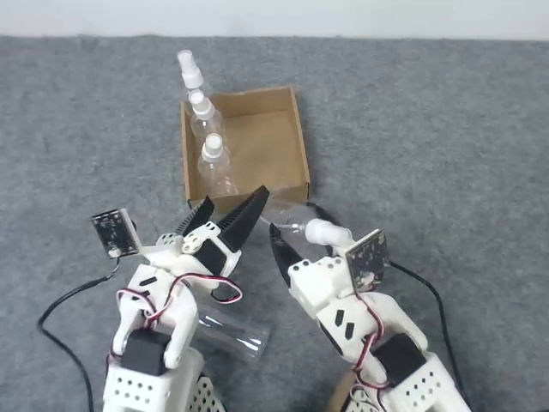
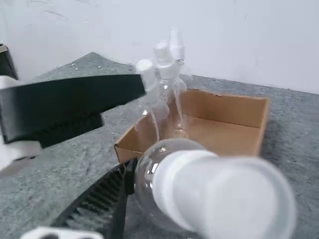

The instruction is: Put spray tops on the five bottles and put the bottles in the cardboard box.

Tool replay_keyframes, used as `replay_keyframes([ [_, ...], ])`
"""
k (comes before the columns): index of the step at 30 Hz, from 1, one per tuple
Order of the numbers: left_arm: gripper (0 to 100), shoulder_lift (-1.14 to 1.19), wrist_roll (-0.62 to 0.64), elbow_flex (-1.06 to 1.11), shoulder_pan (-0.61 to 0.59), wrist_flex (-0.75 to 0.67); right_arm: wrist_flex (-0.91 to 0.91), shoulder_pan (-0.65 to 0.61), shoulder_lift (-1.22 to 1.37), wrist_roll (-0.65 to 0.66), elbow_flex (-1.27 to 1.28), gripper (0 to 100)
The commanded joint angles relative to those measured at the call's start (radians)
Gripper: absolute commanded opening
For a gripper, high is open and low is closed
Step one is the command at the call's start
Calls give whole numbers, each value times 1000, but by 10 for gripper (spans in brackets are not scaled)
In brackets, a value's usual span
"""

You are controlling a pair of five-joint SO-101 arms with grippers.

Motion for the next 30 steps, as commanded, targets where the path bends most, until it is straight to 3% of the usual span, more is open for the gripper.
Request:
replay_keyframes([
  [1,382,-21,21,-127,-72,77,-15,85,-25,-14,25,173],
  [7,382,-21,41,-248,-180,158,38,134,-24,-14,25,173],
  [17,382,-21,89,-375,-367,163,101,136,-24,-9,25,173],
  [25,382,-21,89,-303,-605,158,104,162,-24,-8,25,173],
  [30,364,-21,91,-214,-687,158,104,206,-24,-8,25,173],
])
